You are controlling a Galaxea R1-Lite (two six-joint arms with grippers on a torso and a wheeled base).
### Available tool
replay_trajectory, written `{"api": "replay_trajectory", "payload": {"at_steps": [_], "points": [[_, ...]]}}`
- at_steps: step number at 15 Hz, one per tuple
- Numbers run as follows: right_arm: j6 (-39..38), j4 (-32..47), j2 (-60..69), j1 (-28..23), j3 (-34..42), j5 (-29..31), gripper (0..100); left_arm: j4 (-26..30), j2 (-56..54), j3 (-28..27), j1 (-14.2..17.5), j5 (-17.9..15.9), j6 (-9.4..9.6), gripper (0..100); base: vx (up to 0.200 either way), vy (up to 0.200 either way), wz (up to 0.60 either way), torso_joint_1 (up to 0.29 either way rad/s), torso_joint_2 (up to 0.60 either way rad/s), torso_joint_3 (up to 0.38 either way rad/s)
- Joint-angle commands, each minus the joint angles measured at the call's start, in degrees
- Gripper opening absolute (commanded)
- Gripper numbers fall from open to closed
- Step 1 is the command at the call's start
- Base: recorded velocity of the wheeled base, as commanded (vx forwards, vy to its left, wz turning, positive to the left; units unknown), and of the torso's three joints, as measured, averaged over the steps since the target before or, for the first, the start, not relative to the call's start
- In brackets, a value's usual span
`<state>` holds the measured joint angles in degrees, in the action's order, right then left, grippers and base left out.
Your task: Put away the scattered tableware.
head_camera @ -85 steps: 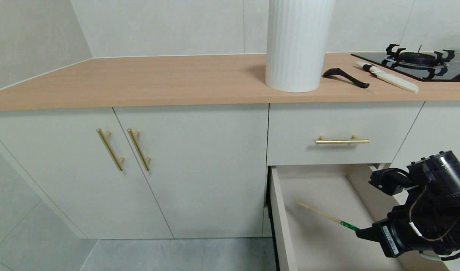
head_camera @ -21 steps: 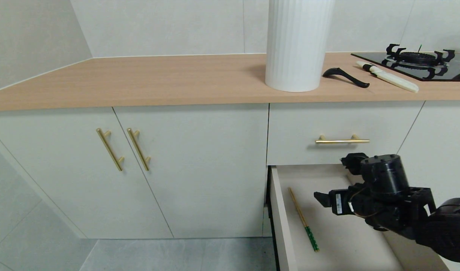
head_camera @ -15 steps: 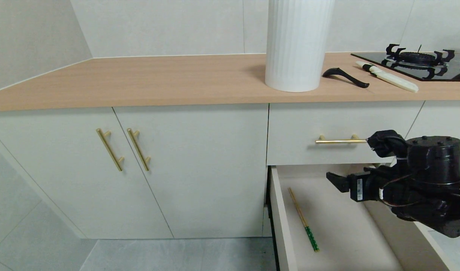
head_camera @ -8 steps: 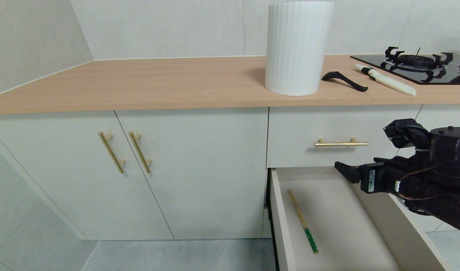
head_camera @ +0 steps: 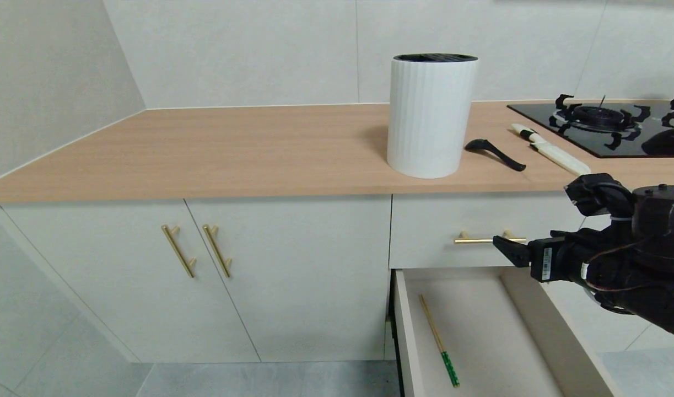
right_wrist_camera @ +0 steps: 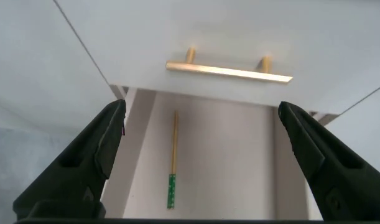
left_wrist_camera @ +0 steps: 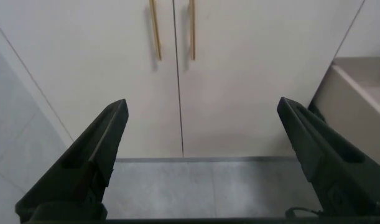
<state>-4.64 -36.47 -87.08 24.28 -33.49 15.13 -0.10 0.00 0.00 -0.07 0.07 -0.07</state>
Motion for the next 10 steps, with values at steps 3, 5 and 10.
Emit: {"api": "replay_trajectory", "payload": {"at_steps": [3, 5, 10], "points": [[0.0, 0.0, -0.4, -0.6, 0.0, -0.1, 100, 0.0, 0.0, 0.0, 0.0, 0.0, -0.01, 100, 0.000, 0.000, 0.00, 0.181, -0.47, -0.290], [0.0, 0.0, -0.8, -0.8, 0.0, -0.1, 100, 0.0, 0.0, 0.0, 0.0, 0.0, -0.01, 100, 0.000, 0.000, 0.00, 0.193, -0.48, -0.278], [-0.1, 0.0, -1.5, -0.9, 0.0, -0.1, 100, 0.0, 0.0, 0.0, 0.0, 0.0, -0.01, 100, 0.000, 0.000, 0.00, 0.172, -0.40, -0.233]]}}
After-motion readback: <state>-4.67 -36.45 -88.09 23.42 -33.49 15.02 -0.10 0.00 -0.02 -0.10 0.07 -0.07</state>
